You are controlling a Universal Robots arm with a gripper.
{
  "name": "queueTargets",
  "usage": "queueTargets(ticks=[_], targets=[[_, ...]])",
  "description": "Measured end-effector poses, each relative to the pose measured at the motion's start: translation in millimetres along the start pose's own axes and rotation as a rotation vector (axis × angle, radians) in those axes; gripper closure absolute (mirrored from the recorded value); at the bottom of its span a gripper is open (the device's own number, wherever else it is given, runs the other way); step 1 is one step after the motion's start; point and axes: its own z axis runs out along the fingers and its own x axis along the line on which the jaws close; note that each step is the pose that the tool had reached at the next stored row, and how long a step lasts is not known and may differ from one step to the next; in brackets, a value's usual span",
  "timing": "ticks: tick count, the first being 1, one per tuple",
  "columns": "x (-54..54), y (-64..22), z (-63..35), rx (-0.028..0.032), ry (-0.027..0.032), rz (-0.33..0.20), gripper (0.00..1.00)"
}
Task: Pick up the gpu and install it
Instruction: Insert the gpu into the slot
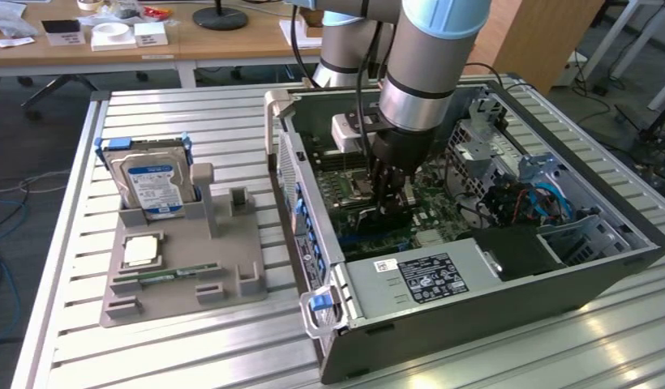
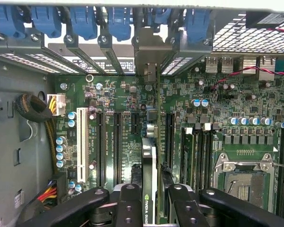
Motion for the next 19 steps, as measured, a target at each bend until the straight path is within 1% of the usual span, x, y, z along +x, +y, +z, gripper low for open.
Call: queueTargets(ticks=[19], targets=[[-0.7, 0.2, 1.2, 0.0000, 0.0000, 0.000, 0.74]])
